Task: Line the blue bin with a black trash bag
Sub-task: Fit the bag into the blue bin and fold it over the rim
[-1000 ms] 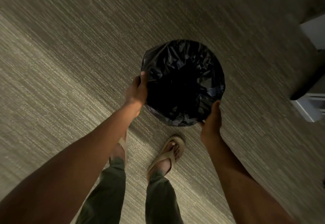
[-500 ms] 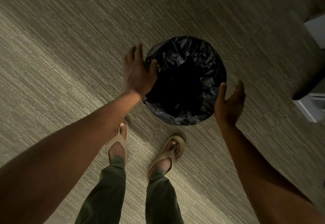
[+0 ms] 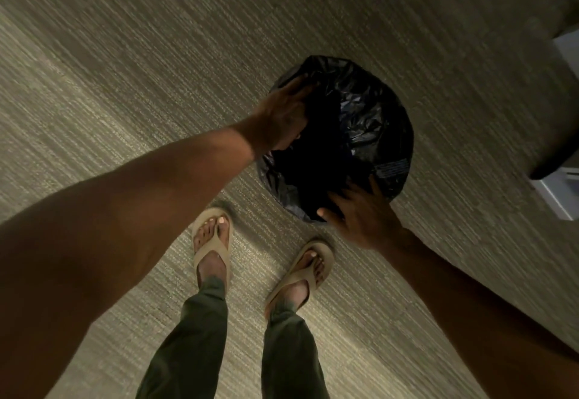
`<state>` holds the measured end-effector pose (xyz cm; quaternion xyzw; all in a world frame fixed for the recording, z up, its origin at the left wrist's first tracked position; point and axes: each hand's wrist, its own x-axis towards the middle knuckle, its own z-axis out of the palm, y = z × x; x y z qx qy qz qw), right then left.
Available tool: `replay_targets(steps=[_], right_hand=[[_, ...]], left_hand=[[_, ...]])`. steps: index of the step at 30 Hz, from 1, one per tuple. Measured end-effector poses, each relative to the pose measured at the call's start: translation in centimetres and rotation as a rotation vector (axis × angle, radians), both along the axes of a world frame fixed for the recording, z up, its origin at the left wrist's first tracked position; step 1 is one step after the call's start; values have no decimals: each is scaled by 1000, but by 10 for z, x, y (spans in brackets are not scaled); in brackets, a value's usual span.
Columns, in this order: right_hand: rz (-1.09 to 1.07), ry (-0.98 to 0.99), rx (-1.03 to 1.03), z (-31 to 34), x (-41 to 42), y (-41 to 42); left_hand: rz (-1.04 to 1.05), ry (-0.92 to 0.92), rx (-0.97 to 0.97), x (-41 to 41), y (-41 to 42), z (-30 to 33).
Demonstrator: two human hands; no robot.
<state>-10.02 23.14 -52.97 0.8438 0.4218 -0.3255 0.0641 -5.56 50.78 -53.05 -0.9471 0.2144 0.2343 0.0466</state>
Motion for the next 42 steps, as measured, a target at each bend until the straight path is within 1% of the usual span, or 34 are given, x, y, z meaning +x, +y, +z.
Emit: replay_targets(steps=[2, 3, 4, 6, 7, 9, 11, 13, 14, 16, 18, 20, 21, 22, 23, 25, 26, 27, 28, 29, 30, 31, 32, 33, 36, 37, 39, 42], right_hand=[[-57, -122, 163, 4, 5, -3], [-79, -198, 212, 6, 10, -3], [-91, -263, 212, 8, 17, -3], [-86, -329, 113, 10, 33, -2], [-71, -339, 35, 10, 42, -1], [-32, -348, -142, 8, 58, -3], [-28, -370, -270, 6, 74, -8], [-38, -381, -303, 5, 84, -12], [-48, -384, -276, 5, 86, -12], [-79, -378, -104, 6, 82, -11], [-122, -377, 154, 9, 73, -10], [-244, -379, 433, 14, 62, -10], [-360, -381, 539, 16, 55, -10], [-504, -389, 599, 19, 47, -10], [-681, -395, 617, 22, 37, -10], [-1139, -344, 597, 28, 19, -9], [-1411, -287, 553, 28, 13, -10], [-1673, -203, 472, 26, 9, -12], [-1887, -96, 394, 23, 4, -12], [-2027, 33, 381, 18, 0, -12], [-2103, 146, 424, 14, -3, -10], [-2152, 228, 481, 12, -6, -6], [-2173, 286, 534, 12, -11, -1], [-2161, 308, 570, 10, -14, 3], [-2055, 230, 551, 6, -19, 6], [-2044, 220, 544, 6, -19, 7], [-2016, 220, 549, 9, -18, 9], [-1974, 268, 611, 16, -13, 17]], left_hand=[[-58, -81, -53, -1, -6, 2], [-81, -105, -83, -4, -10, 5], [-96, -117, -101, -8, -14, 8], [-95, -106, -144, -24, -24, 12], [-79, -58, -182, -35, -29, 12], [-56, 106, -257, -59, -40, 12], [-76, 277, -237, -81, -45, 9], [-50, 430, -186, -96, -42, 6], [-23, 479, -173, -99, -39, 4], [13, 469, -202, -99, -35, 2], [17, 356, -268, -96, -33, 2], [55, 191, -379, -93, -31, 5], [111, 99, -453, -93, -31, 7], [203, -6, -536, -96, -31, 10], [336, -131, -610, -100, -32, 13], [715, -400, -666, -111, -36, 18], [949, -478, -647, -116, -39, 21], [1206, -477, -628, -122, -40, 23], [1474, -387, -651, -128, -41, 24], [1750, -253, -733, -132, -41, 23], [1994, -128, -862, -136, -40, 20], [2150, -35, -989, -140, -41, 16], [2197, 38, -1067, -144, -42, 13], [2163, 91, -1099, -147, -45, 11], [1967, 143, -1071, -148, -49, 5], [1939, 148, -1060, -146, -48, 4], [1954, 160, -1072, -140, -42, 3], [1975, 171, -1094, -131, -25, 4]])
